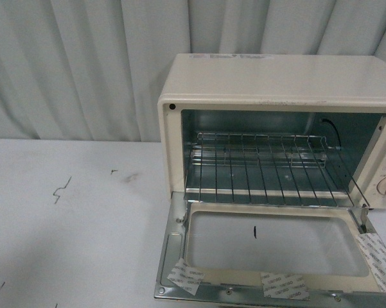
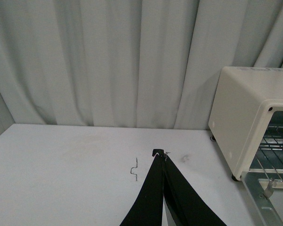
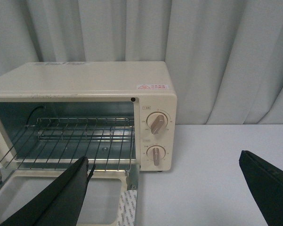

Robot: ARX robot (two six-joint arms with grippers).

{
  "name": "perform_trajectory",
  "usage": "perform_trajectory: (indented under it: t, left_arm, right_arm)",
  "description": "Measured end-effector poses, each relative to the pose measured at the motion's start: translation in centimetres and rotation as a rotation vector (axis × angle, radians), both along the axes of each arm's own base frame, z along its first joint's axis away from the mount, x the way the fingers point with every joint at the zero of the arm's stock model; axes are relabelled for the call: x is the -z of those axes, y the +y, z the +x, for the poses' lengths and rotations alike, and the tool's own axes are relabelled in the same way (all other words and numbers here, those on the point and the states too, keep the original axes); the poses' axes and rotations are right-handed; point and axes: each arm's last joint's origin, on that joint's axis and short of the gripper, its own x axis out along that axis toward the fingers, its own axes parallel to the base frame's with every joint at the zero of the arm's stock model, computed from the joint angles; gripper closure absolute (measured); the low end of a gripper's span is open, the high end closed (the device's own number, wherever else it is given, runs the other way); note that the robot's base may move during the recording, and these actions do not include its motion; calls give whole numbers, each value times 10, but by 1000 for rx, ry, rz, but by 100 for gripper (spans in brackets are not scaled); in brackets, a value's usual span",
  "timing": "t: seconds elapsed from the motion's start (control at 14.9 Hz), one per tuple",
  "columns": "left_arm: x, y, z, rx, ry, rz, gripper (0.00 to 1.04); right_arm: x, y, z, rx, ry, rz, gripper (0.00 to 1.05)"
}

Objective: Open oven

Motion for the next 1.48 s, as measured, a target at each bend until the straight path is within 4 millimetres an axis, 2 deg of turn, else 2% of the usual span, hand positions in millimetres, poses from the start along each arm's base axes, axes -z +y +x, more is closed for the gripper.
perform_trajectory:
  t: [0.4,0.47,0.54,0.94,1.01,1.14,1.34,1.48]
  left_arm:
    - [1,0,-7,0,1,0,103]
    - [7,0,-15,2,53,0,103]
    - [1,0,-18,2,-10,0,103]
    - [4,0,-18,-1,11,0,103]
    - [4,0,-18,-2,11,0,94]
    - [4,0,-18,-2,11,0,69]
    - [4,0,-18,-2,11,0,41]
    - [4,0,-18,-2,11,0,19]
  right_arm:
    - [0,0,0,0,0,0,6]
    - [0,0,0,1,0,0,6]
    - [0,0,0,0,0,0,6]
    - [0,0,0,0,0,0,6]
    - [0,0,0,0,0,0,6]
    - [0,0,0,0,0,0,6]
    - [0,0,0,0,0,0,6]
    - [0,0,0,0,1,0,6]
